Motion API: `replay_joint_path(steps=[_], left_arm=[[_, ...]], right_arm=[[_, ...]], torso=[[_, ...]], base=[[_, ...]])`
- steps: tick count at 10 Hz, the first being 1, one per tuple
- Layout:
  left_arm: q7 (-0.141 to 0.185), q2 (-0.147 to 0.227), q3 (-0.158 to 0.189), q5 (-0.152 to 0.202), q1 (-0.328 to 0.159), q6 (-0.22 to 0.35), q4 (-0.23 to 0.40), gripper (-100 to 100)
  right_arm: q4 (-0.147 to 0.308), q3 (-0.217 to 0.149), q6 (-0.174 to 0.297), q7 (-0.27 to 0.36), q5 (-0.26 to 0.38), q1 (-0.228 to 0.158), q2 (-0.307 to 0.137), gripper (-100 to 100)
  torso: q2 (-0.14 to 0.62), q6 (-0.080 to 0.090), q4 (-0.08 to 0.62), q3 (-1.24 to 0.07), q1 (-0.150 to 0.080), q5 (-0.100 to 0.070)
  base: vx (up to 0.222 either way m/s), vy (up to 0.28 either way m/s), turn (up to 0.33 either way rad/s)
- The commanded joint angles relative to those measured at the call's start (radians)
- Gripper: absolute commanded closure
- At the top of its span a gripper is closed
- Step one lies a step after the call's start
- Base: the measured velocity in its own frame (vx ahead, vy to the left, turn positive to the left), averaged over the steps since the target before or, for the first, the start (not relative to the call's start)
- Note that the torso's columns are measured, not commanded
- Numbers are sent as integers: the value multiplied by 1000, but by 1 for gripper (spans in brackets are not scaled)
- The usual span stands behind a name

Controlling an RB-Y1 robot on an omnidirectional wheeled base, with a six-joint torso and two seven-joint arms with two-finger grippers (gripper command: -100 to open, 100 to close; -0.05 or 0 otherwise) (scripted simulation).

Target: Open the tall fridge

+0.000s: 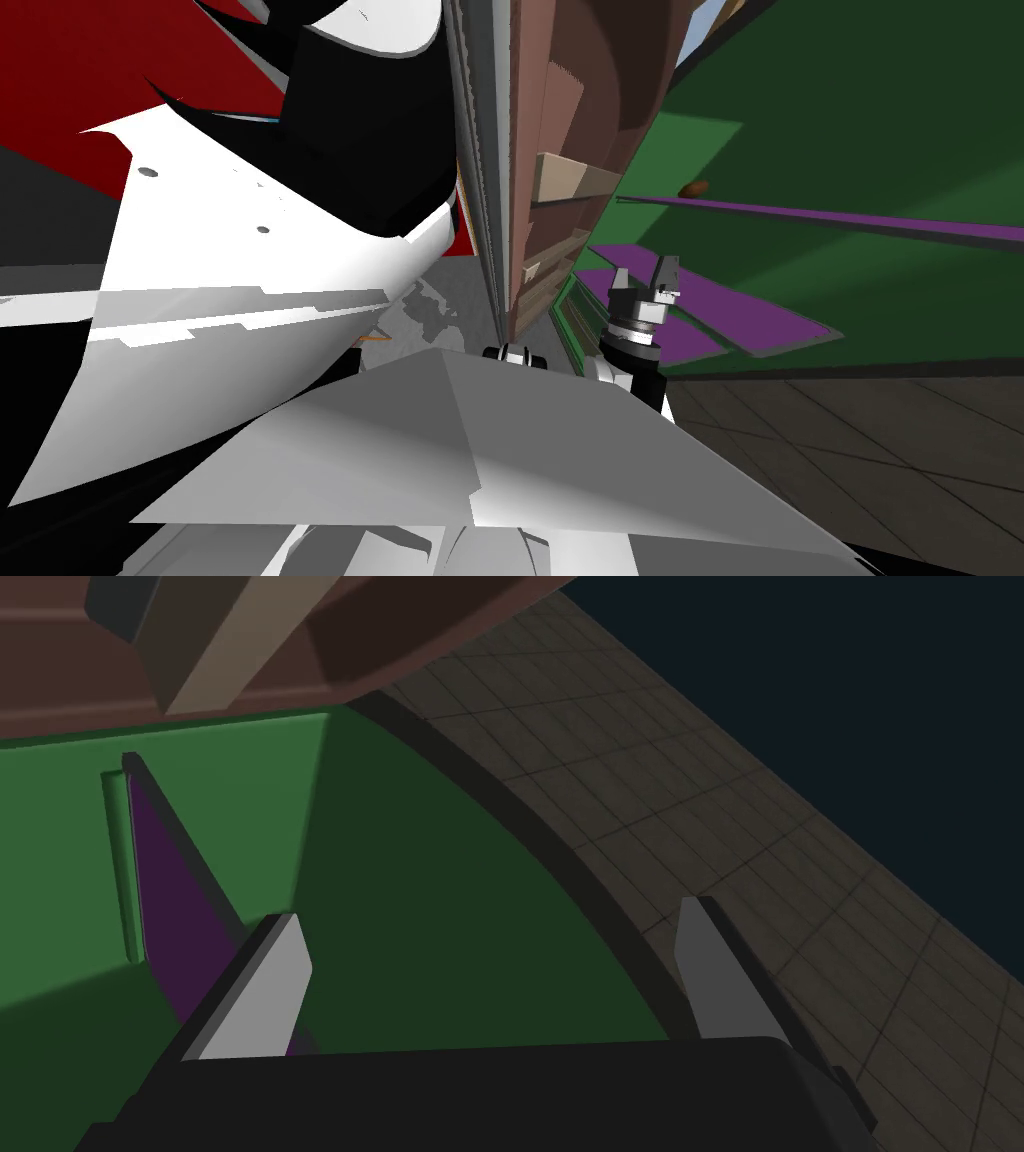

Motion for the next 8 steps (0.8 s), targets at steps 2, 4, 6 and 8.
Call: replay_joint_path(steps=[2, 4, 6, 8], left_arm=[[-13, -3, 30, 5, -27, 9, 13, 100], [61, 74, 61, 82, 48, -67, -1, -100], [101, 140, 61, 145, 111, -117, -1, -100], [101, 213, 61, 205, 163, -117, -1, -100]], right_arm=[[0, 0, 0, 0, 0, 0, 0, 0], [0, 0, 0, 0, 0, 0, 1, 0], [0, 0, 0, 0, 0, 0, 1, 0], [0, 0, 0, 0, 0, 0, 0, 0]], torso=[[4, 0, 2, 3, -2, -1], [-2, -4, -3, -1, 5, 5], [-12, -2, -9, -10, 14, 9], [-11, -3, -8, -8, 17, 10]], base=[[117, 183, -61], [110, 31, 276], [31, -11, -58], [-5, -6, 5]])
